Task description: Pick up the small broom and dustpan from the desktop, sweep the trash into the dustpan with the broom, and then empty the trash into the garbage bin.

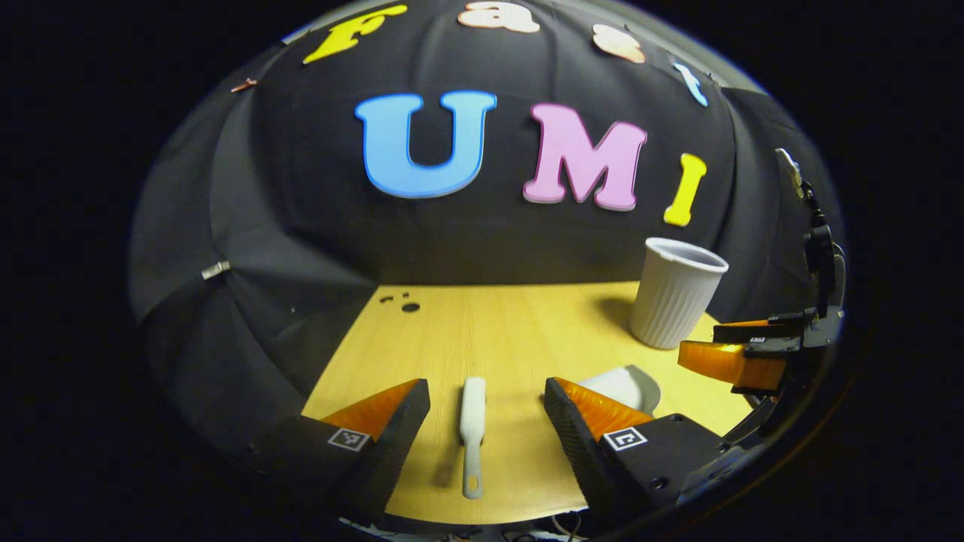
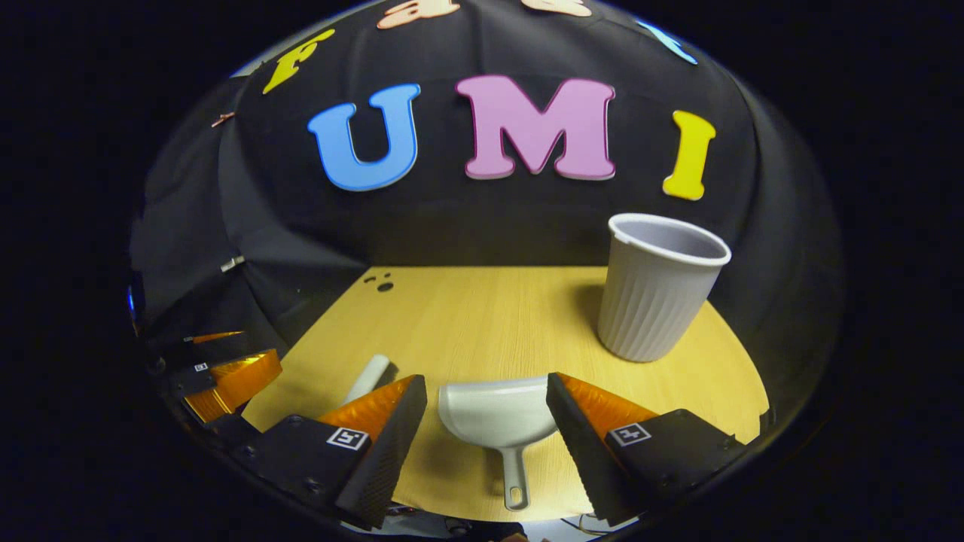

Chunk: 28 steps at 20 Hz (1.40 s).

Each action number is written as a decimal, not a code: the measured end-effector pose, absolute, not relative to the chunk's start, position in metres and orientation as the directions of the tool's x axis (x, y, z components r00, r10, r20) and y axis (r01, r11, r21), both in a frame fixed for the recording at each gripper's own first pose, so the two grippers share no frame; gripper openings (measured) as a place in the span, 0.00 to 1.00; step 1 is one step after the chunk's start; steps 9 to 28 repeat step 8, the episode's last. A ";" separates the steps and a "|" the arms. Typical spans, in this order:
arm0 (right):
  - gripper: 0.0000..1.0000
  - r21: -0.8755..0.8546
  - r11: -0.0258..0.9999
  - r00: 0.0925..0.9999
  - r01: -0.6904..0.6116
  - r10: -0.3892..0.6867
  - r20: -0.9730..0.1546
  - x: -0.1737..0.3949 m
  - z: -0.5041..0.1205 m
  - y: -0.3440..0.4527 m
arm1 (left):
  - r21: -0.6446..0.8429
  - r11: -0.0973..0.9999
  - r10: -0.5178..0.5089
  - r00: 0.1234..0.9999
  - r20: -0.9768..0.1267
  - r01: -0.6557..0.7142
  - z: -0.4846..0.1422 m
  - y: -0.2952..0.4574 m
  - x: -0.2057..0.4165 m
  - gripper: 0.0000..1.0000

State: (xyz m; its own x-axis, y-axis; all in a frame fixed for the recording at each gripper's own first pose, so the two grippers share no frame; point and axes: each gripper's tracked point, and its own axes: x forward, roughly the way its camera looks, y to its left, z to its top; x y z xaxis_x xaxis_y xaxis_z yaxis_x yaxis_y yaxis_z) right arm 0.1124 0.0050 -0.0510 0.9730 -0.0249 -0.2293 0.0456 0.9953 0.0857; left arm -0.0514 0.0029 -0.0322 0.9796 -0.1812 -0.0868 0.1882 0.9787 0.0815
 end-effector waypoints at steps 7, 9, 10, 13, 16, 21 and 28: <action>0.99 0.067 0.997 0.998 0.030 -0.025 -0.065 0.079 -0.035 0.012 | 0.088 0.987 -0.140 0.988 0.066 0.134 -0.019 0.001 -0.108 0.96; 0.99 0.062 0.998 0.996 0.025 -0.020 -0.090 0.078 -0.042 0.011 | 0.079 0.986 -0.150 0.987 0.061 0.145 -0.026 -0.005 -0.119 0.96; 0.99 0.062 0.998 0.996 0.025 -0.020 -0.090 0.078 -0.042 0.011 | 0.079 0.986 -0.150 0.987 0.061 0.145 -0.026 -0.005 -0.119 0.96; 0.99 0.062 0.998 0.996 0.025 -0.020 -0.090 0.078 -0.042 0.011 | 0.079 0.986 -0.150 0.987 0.061 0.145 -0.026 -0.005 -0.119 0.96; 0.99 0.062 0.998 0.996 0.025 -0.020 -0.090 0.078 -0.042 0.011 | 0.079 0.986 -0.150 0.987 0.061 0.145 -0.026 -0.005 -0.119 0.96; 0.99 0.062 0.998 0.996 0.025 -0.020 -0.090 0.078 -0.042 0.011 | 0.079 0.986 -0.150 0.987 0.061 0.145 -0.026 -0.005 -0.119 0.96; 0.99 0.062 0.998 0.996 0.025 -0.020 -0.090 0.078 -0.042 0.011 | 0.079 0.986 -0.150 0.987 0.061 0.145 -0.026 -0.005 -0.119 0.96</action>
